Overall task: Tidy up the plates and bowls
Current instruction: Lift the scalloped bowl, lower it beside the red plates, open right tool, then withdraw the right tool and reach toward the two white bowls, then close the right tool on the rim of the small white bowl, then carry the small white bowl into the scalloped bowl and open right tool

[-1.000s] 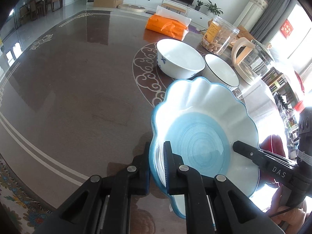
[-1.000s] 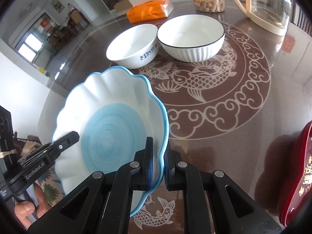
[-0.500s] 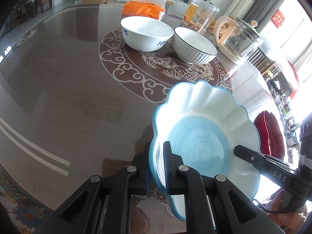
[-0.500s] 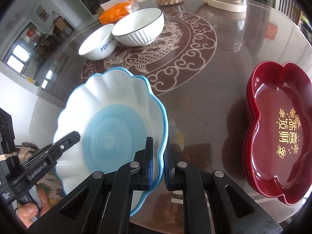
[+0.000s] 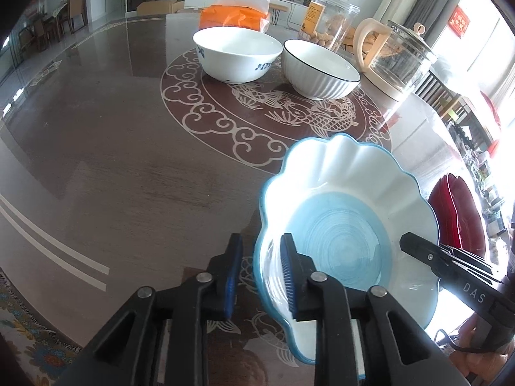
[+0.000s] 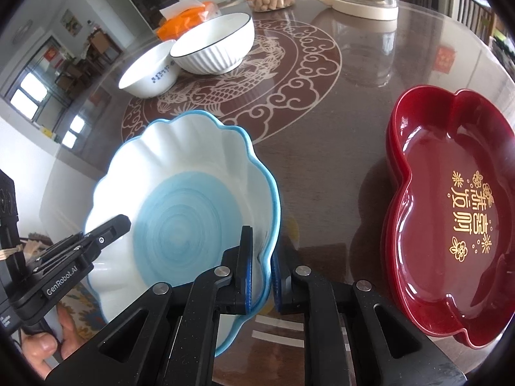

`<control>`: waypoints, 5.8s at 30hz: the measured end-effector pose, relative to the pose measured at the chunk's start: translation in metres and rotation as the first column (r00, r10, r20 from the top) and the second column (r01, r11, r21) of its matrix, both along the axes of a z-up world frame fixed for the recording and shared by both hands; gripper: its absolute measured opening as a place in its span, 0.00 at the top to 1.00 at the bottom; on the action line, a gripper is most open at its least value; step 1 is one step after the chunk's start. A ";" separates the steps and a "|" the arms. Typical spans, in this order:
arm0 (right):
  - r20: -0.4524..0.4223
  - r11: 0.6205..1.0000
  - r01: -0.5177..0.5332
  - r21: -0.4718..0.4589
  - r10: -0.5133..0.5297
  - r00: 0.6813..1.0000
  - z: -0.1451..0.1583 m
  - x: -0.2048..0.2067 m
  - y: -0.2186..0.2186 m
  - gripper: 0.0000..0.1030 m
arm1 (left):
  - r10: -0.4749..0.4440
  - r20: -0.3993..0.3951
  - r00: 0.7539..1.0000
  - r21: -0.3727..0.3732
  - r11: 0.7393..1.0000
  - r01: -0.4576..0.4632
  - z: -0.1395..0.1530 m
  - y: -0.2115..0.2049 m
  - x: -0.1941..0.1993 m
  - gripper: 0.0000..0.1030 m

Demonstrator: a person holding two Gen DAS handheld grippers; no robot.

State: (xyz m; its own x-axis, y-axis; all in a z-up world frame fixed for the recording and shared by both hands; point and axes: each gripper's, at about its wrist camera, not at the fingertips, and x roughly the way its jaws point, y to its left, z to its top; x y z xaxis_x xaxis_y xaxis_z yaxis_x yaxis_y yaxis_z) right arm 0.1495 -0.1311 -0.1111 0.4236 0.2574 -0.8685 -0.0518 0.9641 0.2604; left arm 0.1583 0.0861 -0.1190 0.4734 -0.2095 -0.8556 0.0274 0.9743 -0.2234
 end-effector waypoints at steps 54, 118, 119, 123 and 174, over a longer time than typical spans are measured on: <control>0.335 0.939 0.028 -0.344 0.095 0.938 0.092 -0.061 0.024 0.37 | 0.161 0.115 0.980 0.096 0.980 -0.173 0.045 0.040 -0.063 0.24; -0.236 0.970 0.071 0.232 -0.015 0.972 0.011 0.219 0.126 0.72 | -0.113 -0.100 0.989 0.066 0.991 0.120 0.018 0.064 0.276 0.89; -0.233 0.971 0.072 0.226 -0.018 0.972 0.011 0.219 0.125 0.73 | -0.115 -0.098 0.988 0.068 0.990 0.122 0.018 0.065 0.274 0.90; -0.217 0.983 0.049 0.179 -0.009 0.976 0.015 0.218 0.126 0.78 | -0.103 -0.122 0.987 0.019 0.994 0.106 0.017 0.076 0.260 0.95; -0.188 0.989 -0.080 0.127 0.103 0.977 0.031 0.011 0.011 0.84 | -0.110 -0.088 0.990 -0.041 0.993 0.107 0.031 -0.025 -0.007 0.90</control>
